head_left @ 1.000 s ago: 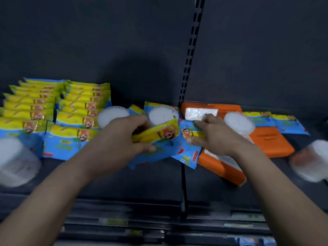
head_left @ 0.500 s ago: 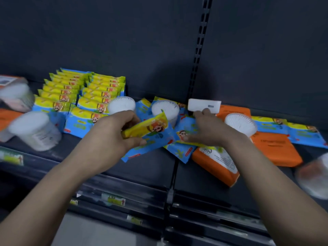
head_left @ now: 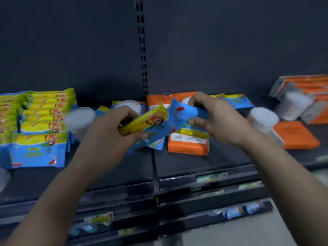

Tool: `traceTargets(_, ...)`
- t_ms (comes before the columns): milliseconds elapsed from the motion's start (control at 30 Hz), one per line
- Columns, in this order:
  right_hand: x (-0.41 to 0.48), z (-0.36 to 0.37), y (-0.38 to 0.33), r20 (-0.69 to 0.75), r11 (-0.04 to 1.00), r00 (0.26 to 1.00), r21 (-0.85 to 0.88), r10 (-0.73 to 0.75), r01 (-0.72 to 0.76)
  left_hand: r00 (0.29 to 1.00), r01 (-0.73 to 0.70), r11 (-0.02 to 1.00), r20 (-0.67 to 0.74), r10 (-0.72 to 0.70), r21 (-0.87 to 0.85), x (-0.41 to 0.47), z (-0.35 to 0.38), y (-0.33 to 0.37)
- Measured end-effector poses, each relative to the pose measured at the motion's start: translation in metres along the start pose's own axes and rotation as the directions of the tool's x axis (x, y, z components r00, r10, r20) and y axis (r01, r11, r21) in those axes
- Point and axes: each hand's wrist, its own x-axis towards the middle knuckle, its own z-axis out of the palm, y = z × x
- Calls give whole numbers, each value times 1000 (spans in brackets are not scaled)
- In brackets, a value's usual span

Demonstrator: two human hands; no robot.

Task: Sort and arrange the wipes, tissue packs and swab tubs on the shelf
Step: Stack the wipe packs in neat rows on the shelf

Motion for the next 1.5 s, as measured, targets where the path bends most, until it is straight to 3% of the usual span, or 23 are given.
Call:
traceTargets(267,-101,-57,46,-200,945,949,-173,243,-278,944,-186,968,242,223,-168,13,69,50)
traceTargets(500,-165,-93,92,-280,898,888,-150,364,-415,894,-306,937,288,344,-170,15,124,99)
traceTargets(767,-223,-153,181,-302,911,883,-93,358,-402,872,-358,923,304,385,-141,12,214,185)
traceTargets(1033,-239,-198,262,-246,935,916,-82,317,-346,904,-326,943,267,333,-73,6,279,246)
traceTargets(1300,-213,-199,267,-171,979,967,-44,189,-199,940,-278,960,193,280,-37,5,276,246)
traceTargets(1500,-184,-171,221,-157,993,984,-63,89,-99,966,-242,970,103,239,14,-18,226,214)
